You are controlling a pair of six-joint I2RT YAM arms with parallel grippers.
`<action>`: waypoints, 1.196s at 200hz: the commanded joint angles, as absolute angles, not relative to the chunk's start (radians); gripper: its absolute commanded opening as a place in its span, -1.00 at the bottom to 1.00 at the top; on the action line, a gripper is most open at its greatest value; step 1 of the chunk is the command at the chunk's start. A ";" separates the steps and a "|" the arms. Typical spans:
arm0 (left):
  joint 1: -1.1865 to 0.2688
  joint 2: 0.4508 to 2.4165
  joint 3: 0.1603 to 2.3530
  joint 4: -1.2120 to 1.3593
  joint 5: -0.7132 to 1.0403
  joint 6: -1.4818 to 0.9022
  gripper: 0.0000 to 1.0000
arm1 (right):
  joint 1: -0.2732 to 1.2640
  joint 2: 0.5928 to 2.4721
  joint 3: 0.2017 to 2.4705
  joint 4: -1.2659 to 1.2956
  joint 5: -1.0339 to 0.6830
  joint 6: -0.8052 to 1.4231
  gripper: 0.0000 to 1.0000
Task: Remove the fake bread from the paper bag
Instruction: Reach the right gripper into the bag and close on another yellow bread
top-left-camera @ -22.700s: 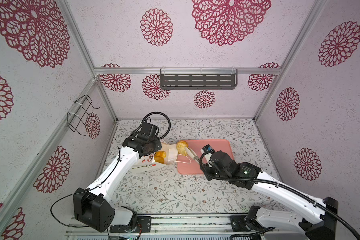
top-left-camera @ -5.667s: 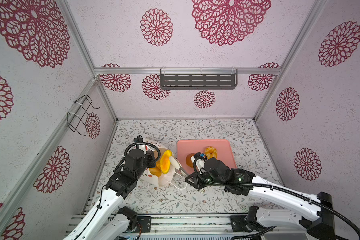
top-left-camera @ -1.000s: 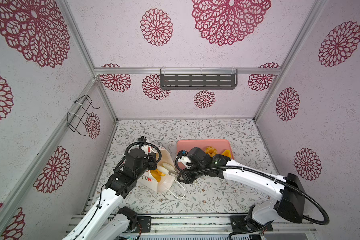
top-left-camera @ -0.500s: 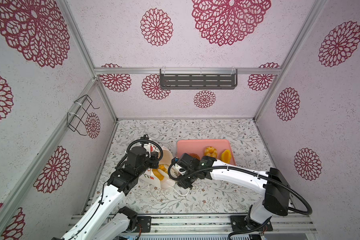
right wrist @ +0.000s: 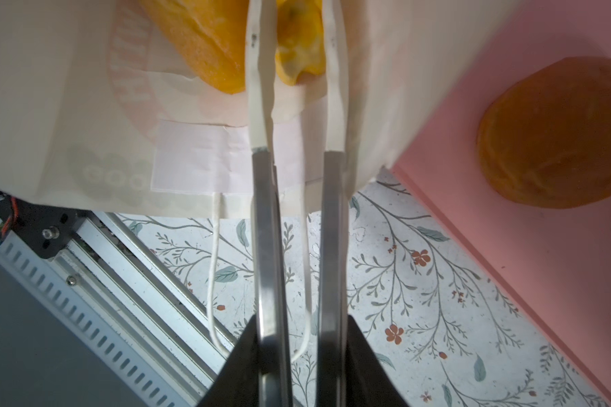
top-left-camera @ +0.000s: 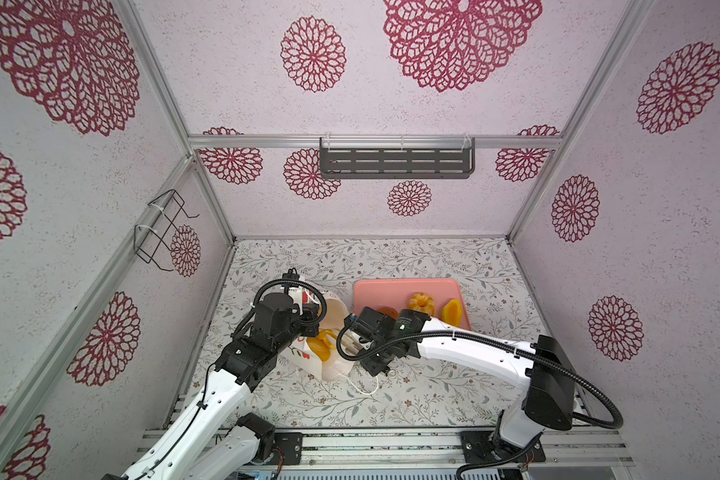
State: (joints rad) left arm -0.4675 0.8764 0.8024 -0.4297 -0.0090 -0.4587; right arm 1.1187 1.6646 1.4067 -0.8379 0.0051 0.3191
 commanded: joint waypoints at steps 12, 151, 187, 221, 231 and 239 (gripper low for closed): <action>-0.485 0.868 0.802 -0.360 -0.004 -0.467 -1.00 | 1.133 1.653 1.473 -0.909 0.067 0.336 -0.30; -0.508 0.887 0.805 -0.347 -0.028 -0.479 -1.00 | 1.149 1.727 1.498 -0.928 0.080 0.310 -0.26; -0.538 0.899 0.795 -0.302 -0.100 -0.523 -1.00 | 1.152 1.723 1.515 -0.933 0.078 0.320 -0.55; -0.603 0.956 0.796 -0.265 -0.179 -0.555 -1.00 | 1.160 1.709 1.540 -0.936 0.068 0.334 -0.89; -0.619 0.972 0.799 -0.257 -0.196 -0.560 -1.00 | 1.161 1.699 1.540 -0.931 0.064 0.345 -1.00; -0.633 0.983 0.802 -0.253 -0.218 -0.565 -1.00 | 1.161 1.687 1.537 -0.925 0.061 0.355 -1.00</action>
